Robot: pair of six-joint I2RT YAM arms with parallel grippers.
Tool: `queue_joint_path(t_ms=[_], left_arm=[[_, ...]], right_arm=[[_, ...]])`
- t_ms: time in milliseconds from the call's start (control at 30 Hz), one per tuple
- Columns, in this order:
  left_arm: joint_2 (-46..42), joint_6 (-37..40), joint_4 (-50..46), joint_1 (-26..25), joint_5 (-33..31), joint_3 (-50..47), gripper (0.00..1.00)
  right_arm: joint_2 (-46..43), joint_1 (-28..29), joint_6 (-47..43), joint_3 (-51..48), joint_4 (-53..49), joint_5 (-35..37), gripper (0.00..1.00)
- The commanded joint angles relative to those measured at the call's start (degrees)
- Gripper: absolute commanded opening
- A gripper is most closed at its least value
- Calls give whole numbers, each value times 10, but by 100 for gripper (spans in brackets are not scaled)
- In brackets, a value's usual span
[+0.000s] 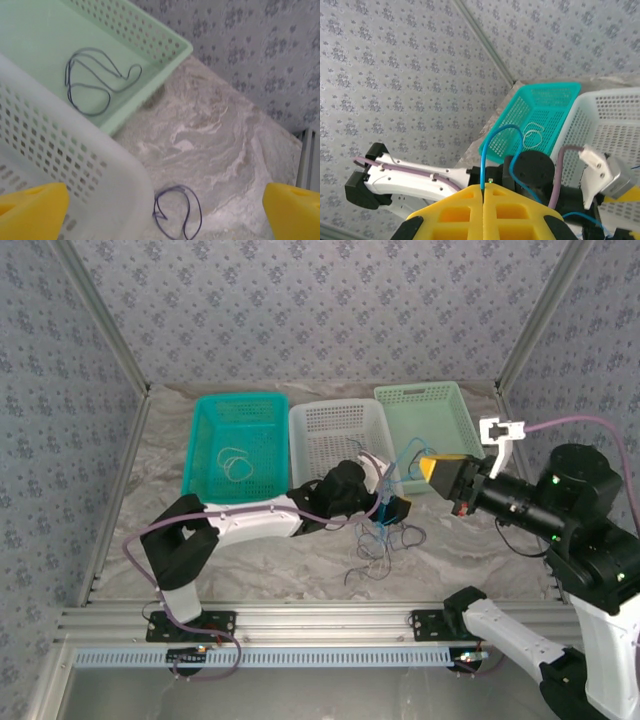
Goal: Untangle the cables
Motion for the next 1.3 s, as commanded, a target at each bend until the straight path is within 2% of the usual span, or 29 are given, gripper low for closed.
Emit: queue_joint_path(t_ms=[0, 367, 533, 767, 933, 1100, 1267], left_arm=[[3, 9, -28, -6, -17, -10, 99], [6, 40, -86, -7, -77, -16, 99], [5, 48, -99, -7, -110, -16, 99], [-10, 54, -117, -7, -196, -31, 100], [-14, 61, -110, -6, -193, -43, 96], [0, 50, -119, -7, -206, -44, 97], [0, 37, -111, -7, -208, -61, 97]], right_arm=[[5, 2, -24, 25, -37, 45, 0], [33, 2, -65, 107, -87, 109, 0], [52, 2, -89, 175, -115, 135, 0], [63, 2, -117, 213, -160, 185, 0], [70, 7, -113, 216, -168, 172, 0], [65, 10, -130, 239, -181, 251, 0], [78, 40, -137, 283, -217, 308, 0]])
